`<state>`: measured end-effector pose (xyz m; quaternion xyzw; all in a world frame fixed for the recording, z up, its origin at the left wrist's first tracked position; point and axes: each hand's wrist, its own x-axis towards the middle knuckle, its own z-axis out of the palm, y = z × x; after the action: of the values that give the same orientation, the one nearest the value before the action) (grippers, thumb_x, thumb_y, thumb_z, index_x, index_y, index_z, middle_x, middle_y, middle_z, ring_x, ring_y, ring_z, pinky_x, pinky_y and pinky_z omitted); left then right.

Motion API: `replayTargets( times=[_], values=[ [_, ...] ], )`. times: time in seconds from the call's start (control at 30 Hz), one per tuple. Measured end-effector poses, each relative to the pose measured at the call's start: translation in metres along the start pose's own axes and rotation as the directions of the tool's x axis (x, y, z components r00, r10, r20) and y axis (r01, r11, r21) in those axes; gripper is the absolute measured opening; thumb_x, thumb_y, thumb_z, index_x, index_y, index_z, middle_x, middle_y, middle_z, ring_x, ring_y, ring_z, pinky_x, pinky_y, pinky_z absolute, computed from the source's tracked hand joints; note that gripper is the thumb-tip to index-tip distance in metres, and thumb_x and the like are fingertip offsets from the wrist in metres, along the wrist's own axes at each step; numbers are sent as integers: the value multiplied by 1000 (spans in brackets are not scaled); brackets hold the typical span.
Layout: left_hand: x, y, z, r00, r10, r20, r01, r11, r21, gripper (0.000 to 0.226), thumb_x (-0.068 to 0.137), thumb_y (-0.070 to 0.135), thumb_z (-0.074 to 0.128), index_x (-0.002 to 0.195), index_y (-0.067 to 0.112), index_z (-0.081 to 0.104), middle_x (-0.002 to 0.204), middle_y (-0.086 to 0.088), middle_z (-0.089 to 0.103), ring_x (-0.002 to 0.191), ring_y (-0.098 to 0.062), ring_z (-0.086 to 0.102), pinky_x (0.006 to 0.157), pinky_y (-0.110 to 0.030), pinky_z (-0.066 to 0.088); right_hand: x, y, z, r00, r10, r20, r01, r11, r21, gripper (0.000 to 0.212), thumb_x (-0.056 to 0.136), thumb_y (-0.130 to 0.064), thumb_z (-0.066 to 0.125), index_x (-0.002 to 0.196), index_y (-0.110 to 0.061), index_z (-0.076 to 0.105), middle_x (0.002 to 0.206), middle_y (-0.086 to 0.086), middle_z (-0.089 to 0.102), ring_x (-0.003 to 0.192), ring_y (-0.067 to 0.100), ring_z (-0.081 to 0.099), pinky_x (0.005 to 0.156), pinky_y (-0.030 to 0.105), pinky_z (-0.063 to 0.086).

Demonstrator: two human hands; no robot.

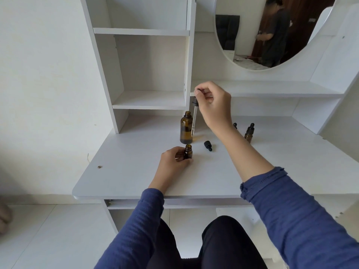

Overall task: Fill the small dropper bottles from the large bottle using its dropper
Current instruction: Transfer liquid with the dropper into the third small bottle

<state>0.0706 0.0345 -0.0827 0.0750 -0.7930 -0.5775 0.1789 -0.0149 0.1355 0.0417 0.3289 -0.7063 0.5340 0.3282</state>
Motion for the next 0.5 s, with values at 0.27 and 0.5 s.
replayTargets(
  times=[0.27, 0.5],
  values=[
    [0, 1, 0, 1000, 6, 5, -6, 1000, 3, 20, 75, 4, 71, 92, 13, 67, 86, 5, 69, 78, -6, 64, 71, -3, 47, -22, 6, 3, 998, 67, 20, -68, 996, 51, 8, 84, 0, 56, 83, -2, 64, 77, -1, 63, 69, 4, 57, 67, 12, 48],
    [0, 2, -1, 1000, 6, 13, -5, 1000, -12, 22, 75, 2, 71, 95, 10, 67, 83, 8, 66, 76, -1, 61, 70, -1, 46, -26, 11, 7, 996, 70, 53, -72, 997, 25, 7, 84, 0, 57, 82, -1, 63, 76, 0, 63, 68, -3, 56, 68, 14, 47]
  ],
)
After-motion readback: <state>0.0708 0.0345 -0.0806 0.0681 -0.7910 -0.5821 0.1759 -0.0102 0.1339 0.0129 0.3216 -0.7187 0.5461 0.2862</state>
